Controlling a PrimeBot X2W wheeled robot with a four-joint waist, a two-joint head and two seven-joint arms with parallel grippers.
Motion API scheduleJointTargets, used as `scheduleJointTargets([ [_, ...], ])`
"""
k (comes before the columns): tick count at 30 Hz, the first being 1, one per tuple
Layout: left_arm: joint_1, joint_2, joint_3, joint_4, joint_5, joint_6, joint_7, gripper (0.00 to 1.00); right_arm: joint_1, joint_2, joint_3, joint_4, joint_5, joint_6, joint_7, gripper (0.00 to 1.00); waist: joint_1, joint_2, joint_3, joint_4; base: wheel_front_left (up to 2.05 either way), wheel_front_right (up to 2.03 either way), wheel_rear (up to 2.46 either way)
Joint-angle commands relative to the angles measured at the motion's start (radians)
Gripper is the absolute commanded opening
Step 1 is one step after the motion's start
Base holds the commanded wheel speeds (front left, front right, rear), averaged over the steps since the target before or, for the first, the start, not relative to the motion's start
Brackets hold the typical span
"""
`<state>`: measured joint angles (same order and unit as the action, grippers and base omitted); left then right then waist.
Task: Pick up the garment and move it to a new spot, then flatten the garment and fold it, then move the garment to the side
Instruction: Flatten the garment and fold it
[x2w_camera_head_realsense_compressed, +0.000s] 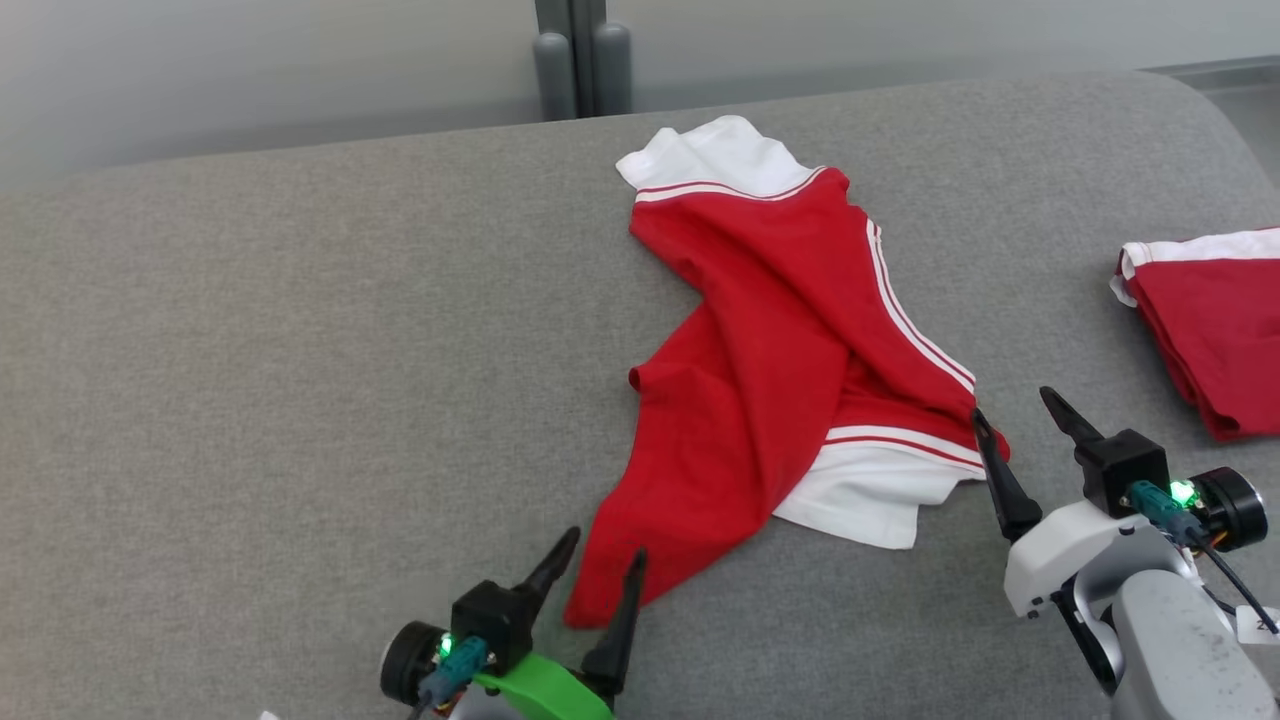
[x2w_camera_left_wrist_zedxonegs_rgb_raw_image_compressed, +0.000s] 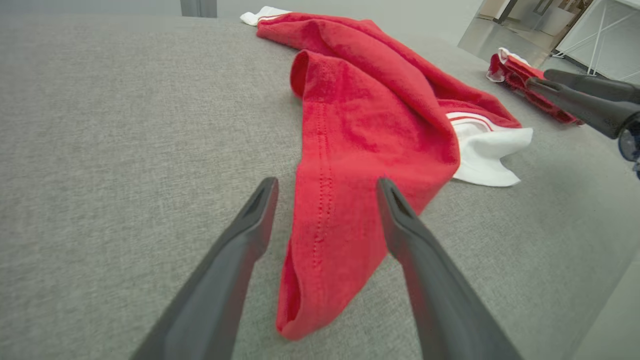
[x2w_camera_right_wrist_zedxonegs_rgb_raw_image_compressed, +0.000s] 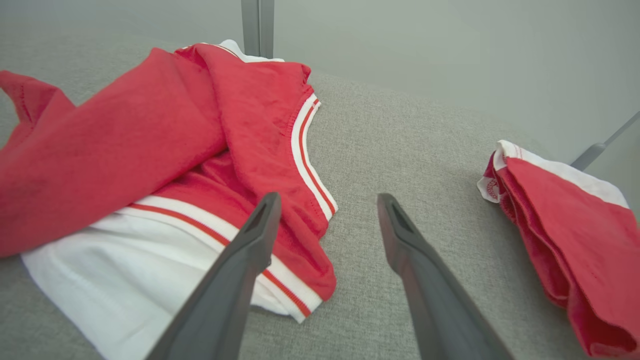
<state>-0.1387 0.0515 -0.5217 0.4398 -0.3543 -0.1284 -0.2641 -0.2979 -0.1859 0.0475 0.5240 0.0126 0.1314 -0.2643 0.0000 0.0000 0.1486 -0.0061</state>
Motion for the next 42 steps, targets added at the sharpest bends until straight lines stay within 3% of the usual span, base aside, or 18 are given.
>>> scheduleJointTargets([
  [1, -0.018, 0.013, -0.016, 0.022, -0.016, -0.003, 0.000, 1.00, 0.004, 0.007, -0.003, -0.006, -0.009, -0.002, 0.000, 1.00, 0.0000, 0.0000, 0.014, -0.017, 0.00, 0.00, 0.00],
  [7, -0.053, 0.022, -0.052, 0.106, -0.050, -0.003, 0.000, 1.00, -0.004, 0.040, -0.014, -0.027, -0.030, -0.002, 0.000, 1.00, 0.0000, 0.0000, 0.031, -0.039, 0.00, 0.00, 0.00],
  [8, -0.057, 0.024, -0.054, 0.110, -0.053, -0.003, 0.000, 0.84, -0.003, 0.044, -0.015, -0.028, -0.032, -0.002, 0.000, 1.00, 0.0000, 0.0000, 0.032, -0.040, 0.00, 0.00, 0.00],
  [9, -0.062, 0.026, -0.057, 0.114, -0.056, -0.003, 0.000, 0.35, -0.002, 0.047, -0.015, -0.029, -0.034, -0.002, 0.000, 1.00, 0.0000, 0.0000, 0.033, -0.041, 0.00, 0.00, 0.00],
  [10, -0.065, 0.027, -0.059, 0.114, -0.063, -0.003, 0.000, 0.00, -0.001, 0.051, -0.016, -0.030, -0.034, -0.002, 0.000, 1.00, 0.0000, 0.0000, 0.033, -0.042, 0.00, 0.00, 0.00],
  [16, -0.067, 0.023, -0.013, 0.036, -0.085, -0.003, 0.000, 0.00, 0.018, 0.060, -0.032, -0.033, -0.035, -0.002, 0.000, 1.00, 0.0000, 0.0000, 0.022, -0.019, 0.00, 0.00, 0.00],
  [22, -0.025, 0.012, 0.169, -0.049, -0.089, -0.003, 0.000, 0.00, 0.016, 0.074, -0.028, -0.026, -0.028, -0.002, 0.000, 1.00, 0.0000, 0.0000, 0.014, 0.012, 0.00, 0.00, 0.00],
  [33, -0.076, 0.002, 0.472, 0.116, -0.034, 0.019, 0.000, 0.00, 0.003, 0.100, 0.003, 0.002, -0.022, -0.002, 0.000, 1.00, 0.0000, 0.0000, 0.013, 0.015, 0.00, 0.00, 0.00],
  [38, -0.091, 0.001, 0.537, 0.173, 0.010, 0.032, 0.000, 0.00, 0.016, 0.105, 0.004, 0.009, -0.020, -0.002, 0.000, 1.00, 0.0000, 0.0000, 0.003, 0.007, 0.00, 0.00, 0.00],
  [40, -0.093, 0.002, 0.547, 0.184, 0.040, 0.030, 0.000, 0.81, 0.021, 0.108, 0.000, 0.008, -0.020, -0.002, 0.000, 1.00, 0.0000, 0.0000, -0.004, 0.005, 0.00, 0.00, 0.00],
  [41, -0.093, 0.002, 0.554, 0.181, 0.056, 0.030, 0.000, 1.00, 0.023, 0.110, -0.003, 0.005, -0.019, -0.002, 0.000, 1.00, 0.0000, 0.0000, -0.006, 0.004, 0.00, 0.00, 0.00],
  [42, -0.090, 0.003, 0.565, 0.173, 0.071, 0.033, 0.000, 1.00, 0.025, 0.112, -0.008, 0.000, -0.018, -0.002, 0.000, 1.00, 0.0000, 0.0000, -0.010, 0.003, 0.00, 0.00, 0.00],
])
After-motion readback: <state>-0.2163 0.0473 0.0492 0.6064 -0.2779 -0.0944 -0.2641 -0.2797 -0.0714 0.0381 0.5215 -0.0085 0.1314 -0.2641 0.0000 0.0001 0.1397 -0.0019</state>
